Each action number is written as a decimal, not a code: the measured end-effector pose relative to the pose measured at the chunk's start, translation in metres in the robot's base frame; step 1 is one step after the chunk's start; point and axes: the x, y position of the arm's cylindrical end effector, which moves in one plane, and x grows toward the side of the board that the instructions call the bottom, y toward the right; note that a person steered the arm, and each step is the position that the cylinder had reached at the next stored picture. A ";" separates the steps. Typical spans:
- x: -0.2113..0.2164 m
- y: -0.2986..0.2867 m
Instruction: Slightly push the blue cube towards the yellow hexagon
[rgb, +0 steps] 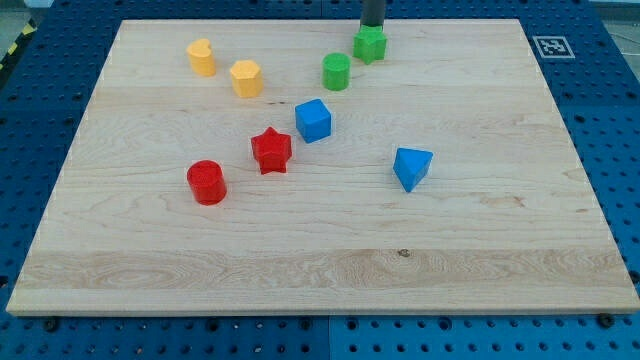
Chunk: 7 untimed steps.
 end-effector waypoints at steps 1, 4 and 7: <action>-0.002 0.000; 0.069 0.086; 0.335 0.161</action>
